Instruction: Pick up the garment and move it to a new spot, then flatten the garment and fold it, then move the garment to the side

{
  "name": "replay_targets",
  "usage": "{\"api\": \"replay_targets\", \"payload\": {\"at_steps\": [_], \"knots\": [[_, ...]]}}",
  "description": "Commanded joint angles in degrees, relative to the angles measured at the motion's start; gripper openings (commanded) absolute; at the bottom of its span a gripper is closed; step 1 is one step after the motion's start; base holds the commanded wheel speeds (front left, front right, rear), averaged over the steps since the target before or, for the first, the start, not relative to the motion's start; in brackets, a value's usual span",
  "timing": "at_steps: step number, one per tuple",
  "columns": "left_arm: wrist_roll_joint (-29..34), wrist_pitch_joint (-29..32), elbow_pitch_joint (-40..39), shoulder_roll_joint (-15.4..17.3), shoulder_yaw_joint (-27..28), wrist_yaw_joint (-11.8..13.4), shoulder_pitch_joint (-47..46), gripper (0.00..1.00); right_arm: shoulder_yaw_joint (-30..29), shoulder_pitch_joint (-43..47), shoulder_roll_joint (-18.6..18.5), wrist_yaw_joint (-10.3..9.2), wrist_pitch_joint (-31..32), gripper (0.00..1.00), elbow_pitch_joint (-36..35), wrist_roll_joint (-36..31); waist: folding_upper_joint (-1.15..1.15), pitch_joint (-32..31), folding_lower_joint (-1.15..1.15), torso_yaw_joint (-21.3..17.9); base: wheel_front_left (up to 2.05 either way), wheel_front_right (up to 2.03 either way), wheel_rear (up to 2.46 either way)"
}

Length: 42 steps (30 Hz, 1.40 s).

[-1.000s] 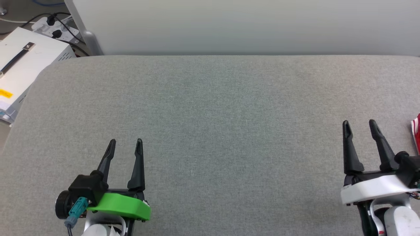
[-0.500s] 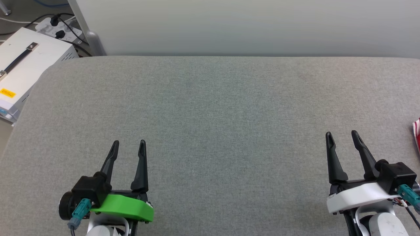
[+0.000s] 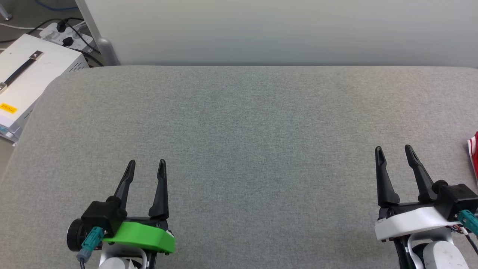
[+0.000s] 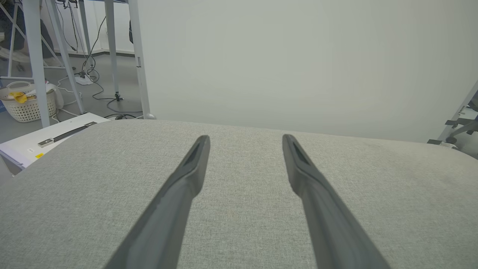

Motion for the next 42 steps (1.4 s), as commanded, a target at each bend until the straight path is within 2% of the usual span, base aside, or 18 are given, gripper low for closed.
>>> {"api": "replay_targets", "payload": {"at_steps": [1,15,16,42], "knots": [[0.36,-0.33,-0.07,-0.29,0.13,-0.16,0.88,1.00,-0.09,0.70,0.24,-0.04,-0.40,1.00,-0.22,-0.05,0.69,0.00,0.00,-0.02,0.00,0.00,0.00],[0.12,-0.33,0.44,-0.30,0.45,-0.16,0.73,1.00,0.29,0.58,0.43,-0.04,-0.40,1.00,-0.01,0.15,0.69,0.23,0.00,-0.41,0.00,0.00,0.00],[-0.01,0.02,0.34,-0.04,0.28,0.01,0.18,0.00,0.24,0.00,0.34,0.00,-0.05,0.00,0.01,0.00,0.00,0.22,0.00,-0.40,0.00,0.00,0.00],[2.08,2.74,-0.28,-0.13,0.38,1.33,0.22,0.00,0.31,0.44,0.39,-0.01,2.62,0.00,-0.42,-1.95,0.13,-0.59,0.00,-0.43,0.00,0.00,0.00]]}}
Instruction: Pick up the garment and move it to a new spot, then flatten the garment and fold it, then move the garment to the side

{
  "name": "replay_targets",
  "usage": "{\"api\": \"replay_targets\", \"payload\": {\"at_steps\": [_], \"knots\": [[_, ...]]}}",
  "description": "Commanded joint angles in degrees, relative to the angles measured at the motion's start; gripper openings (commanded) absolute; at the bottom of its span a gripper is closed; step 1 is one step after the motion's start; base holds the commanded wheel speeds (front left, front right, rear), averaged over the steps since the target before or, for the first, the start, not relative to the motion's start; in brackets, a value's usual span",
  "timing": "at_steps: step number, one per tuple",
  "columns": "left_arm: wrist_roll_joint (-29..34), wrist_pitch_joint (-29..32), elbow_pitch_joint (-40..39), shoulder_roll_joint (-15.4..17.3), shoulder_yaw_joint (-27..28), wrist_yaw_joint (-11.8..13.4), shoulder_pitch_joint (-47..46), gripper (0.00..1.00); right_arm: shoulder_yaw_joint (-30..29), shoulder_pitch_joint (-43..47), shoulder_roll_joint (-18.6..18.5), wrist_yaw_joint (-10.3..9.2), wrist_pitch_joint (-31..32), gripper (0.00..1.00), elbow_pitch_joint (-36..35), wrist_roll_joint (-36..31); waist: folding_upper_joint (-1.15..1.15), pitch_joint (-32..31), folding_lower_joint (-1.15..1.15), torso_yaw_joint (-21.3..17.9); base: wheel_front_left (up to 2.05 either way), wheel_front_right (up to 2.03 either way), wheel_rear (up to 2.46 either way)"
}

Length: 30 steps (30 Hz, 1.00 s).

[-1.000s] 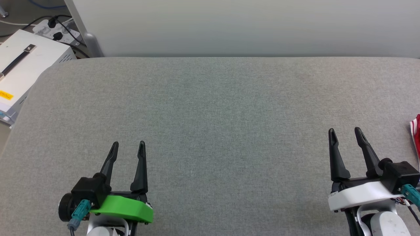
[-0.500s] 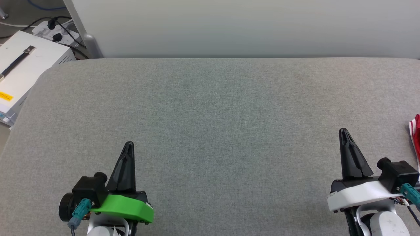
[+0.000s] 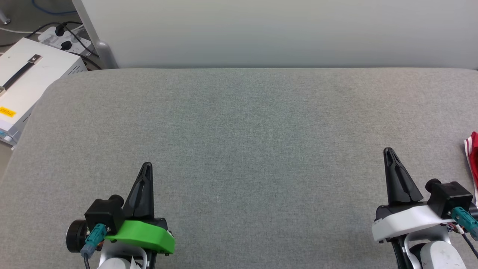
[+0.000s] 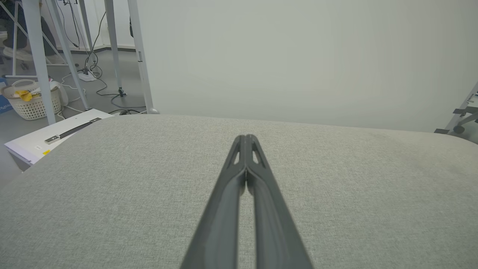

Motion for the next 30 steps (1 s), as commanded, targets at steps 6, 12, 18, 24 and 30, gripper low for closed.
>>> {"api": "replay_targets", "payload": {"at_steps": [6,12,18,24,30], "knots": [[1.03,0.88,-0.40,-0.13,0.27,0.66,0.08,0.00,0.06,0.56,0.05,-0.01,0.98,0.00,-0.45,-0.86,0.16,-0.23,0.00,-0.01,0.00,0.00,0.00],[1.57,1.57,-0.56,-0.16,0.33,1.01,0.10,0.00,0.08,0.67,0.06,-0.01,1.67,0.00,-0.57,-1.37,0.19,-0.44,0.00,-0.01,0.00,0.00,0.00],[2.12,2.25,-0.71,-0.19,0.40,1.35,0.12,0.00,0.10,0.79,0.07,-0.01,2.36,0.00,-0.68,-1.88,0.22,-0.65,0.00,-0.02,0.00,0.00,0.00],[2.66,2.94,-0.86,-0.21,0.46,1.70,0.13,0.00,0.12,0.90,0.08,-0.02,3.05,0.00,-0.79,-2.39,0.26,-0.86,0.00,-0.02,0.00,0.00,0.00],[3.23,3.65,-1.02,-0.24,0.53,2.06,0.15,0.00,0.14,1.02,0.10,-0.02,3.76,0.00,-0.91,-2.92,0.29,-1.08,0.00,-0.03,0.00,0.00,0.00]]}}
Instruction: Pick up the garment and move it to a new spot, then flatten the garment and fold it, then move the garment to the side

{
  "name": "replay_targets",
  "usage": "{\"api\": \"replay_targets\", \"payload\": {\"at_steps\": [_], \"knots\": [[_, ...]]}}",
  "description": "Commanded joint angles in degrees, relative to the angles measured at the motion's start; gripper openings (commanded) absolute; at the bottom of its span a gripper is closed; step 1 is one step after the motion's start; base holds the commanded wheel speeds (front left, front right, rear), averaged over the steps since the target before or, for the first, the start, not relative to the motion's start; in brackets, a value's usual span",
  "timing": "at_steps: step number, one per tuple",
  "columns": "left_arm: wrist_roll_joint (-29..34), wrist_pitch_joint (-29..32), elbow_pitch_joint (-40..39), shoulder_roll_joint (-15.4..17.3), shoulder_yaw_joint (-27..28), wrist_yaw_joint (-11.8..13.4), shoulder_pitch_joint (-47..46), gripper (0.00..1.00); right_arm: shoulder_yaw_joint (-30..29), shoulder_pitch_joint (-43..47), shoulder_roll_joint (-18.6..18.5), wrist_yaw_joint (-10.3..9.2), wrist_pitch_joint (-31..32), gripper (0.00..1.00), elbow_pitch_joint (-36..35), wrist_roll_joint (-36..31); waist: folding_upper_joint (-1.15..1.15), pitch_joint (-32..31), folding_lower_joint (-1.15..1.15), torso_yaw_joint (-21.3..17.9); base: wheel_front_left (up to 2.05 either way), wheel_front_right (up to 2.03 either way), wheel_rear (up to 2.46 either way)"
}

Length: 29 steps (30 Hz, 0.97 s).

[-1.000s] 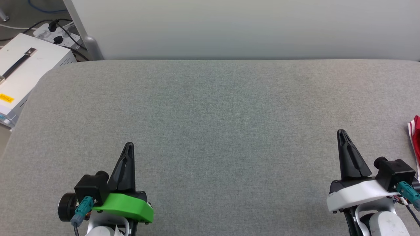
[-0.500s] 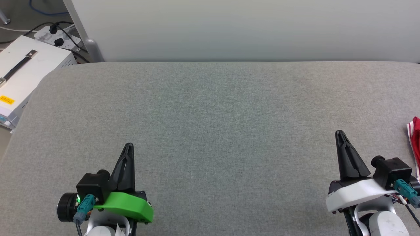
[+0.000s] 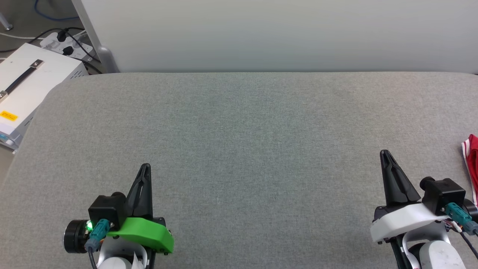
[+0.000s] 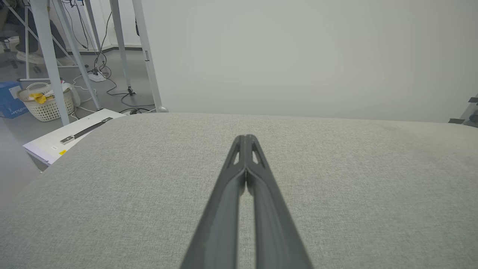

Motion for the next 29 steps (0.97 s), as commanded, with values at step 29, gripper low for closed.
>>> {"api": "replay_targets", "payload": {"at_steps": [29], "knots": [[3.46,3.54,-1.07,-0.36,0.55,2.13,0.23,0.00,0.13,1.54,0.11,-0.03,3.59,0.00,-0.90,-3.34,0.45,-1.04,0.00,-0.02,0.00,0.00,0.00]]}}
